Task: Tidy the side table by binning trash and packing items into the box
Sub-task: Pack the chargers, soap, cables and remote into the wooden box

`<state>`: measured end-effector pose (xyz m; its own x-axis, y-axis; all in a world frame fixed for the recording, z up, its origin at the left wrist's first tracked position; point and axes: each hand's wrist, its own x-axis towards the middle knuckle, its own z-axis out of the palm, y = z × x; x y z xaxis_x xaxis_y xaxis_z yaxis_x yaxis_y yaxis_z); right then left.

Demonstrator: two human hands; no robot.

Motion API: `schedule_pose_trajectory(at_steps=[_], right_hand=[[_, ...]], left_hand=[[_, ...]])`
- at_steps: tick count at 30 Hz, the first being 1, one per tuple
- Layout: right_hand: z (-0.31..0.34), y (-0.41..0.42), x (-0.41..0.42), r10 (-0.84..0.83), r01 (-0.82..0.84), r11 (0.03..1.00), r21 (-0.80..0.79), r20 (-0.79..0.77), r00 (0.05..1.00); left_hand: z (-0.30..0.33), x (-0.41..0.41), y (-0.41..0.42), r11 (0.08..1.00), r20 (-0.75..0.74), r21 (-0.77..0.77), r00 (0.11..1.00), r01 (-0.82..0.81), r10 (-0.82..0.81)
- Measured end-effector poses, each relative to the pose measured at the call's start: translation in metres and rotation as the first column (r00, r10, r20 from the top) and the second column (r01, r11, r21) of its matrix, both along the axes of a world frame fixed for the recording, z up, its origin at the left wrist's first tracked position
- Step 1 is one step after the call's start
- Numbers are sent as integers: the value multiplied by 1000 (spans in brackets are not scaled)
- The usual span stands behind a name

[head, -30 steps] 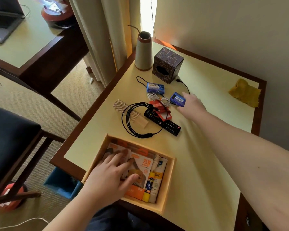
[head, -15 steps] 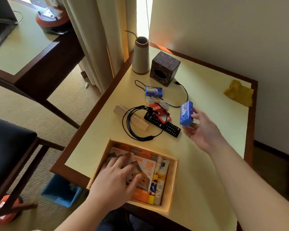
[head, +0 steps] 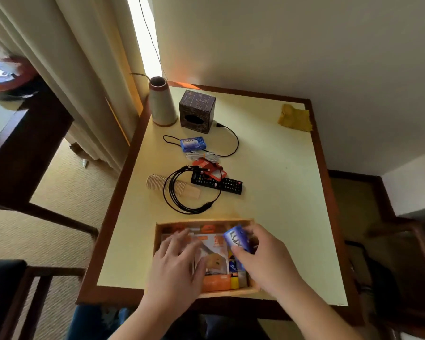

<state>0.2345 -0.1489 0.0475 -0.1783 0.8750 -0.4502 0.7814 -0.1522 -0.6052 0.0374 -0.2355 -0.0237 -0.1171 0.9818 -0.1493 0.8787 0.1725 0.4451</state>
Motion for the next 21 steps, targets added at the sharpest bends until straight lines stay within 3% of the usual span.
schedule_pose_trajectory(at_steps=[3,6,16,21], right_hand=[[-24,-12,-15,61,-151,956,252,331,942],[-52,-9,-21,61,-284,885,368,513,856],[-76,-6,-8,38,-360,791,495,549,835],[-70,1,-8,50,-352,806,476,538,841]], left_hand=[[-3,-25,0,995,-38,99,999,-11,15],[-12,-44,6,1000,-99,4,995,-18,18],[-25,-48,6,1000,-111,-3,994,0,0],[-29,-49,6,1000,-77,24,997,2,0]])
